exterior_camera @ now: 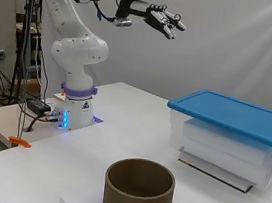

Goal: Teleoperate dual arm-hand system to remove items from a box

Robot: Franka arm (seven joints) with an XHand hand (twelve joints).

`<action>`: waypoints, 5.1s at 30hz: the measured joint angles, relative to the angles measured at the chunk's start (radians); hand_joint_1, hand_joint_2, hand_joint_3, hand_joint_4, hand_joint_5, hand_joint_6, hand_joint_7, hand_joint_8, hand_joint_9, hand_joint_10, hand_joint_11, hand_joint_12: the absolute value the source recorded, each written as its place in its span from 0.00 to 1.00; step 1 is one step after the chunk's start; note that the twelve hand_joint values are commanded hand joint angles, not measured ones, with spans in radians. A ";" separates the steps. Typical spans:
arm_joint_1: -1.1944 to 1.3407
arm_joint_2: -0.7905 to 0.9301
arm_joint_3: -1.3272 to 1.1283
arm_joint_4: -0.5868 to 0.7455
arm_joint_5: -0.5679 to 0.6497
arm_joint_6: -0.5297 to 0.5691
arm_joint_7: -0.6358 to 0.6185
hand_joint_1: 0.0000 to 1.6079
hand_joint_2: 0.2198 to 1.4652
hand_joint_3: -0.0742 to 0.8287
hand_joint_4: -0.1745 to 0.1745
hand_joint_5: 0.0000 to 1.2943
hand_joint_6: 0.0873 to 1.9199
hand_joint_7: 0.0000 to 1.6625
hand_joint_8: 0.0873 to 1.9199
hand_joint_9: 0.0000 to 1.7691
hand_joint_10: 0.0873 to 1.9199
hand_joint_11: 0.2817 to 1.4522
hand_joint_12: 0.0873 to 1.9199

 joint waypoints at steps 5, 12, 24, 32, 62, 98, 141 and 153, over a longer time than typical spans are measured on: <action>0.001 0.009 0.052 -0.010 -0.070 0.025 0.022 0.09 0.62 0.08 0.46 0.17 0.00 0.25 0.00 0.26 0.00 0.14 0.00; -0.009 0.202 0.250 -0.023 -0.276 0.106 0.099 0.11 0.57 0.08 0.54 0.20 0.00 0.23 0.00 0.24 0.00 0.15 0.00; 0.010 0.344 0.540 -0.097 -0.581 0.199 0.256 0.05 0.52 0.06 0.74 0.19 0.00 0.21 0.00 0.22 0.00 0.11 0.00; 0.084 0.229 0.573 -0.319 -0.759 0.320 0.557 0.04 0.52 0.08 0.74 0.27 0.00 0.28 0.00 0.27 0.00 0.09 0.00; 0.020 0.497 0.484 -0.193 -0.857 0.368 0.669 0.17 0.59 0.08 0.66 0.42 0.00 0.38 0.00 0.33 0.00 0.17 0.00; 0.089 0.315 0.370 -0.253 -0.734 0.572 0.578 0.32 0.77 0.08 0.79 0.59 0.06 0.54 0.06 0.50 0.00 0.31 0.00; 0.148 0.134 0.237 -0.315 -0.982 0.903 0.788 0.59 0.79 0.09 1.00 0.63 0.66 0.54 1.00 0.56 1.00 0.33 0.88; 0.237 0.072 0.319 -0.308 -0.733 1.009 0.672 0.64 0.80 0.08 1.00 0.61 0.98 0.57 1.00 0.63 1.00 0.45 0.93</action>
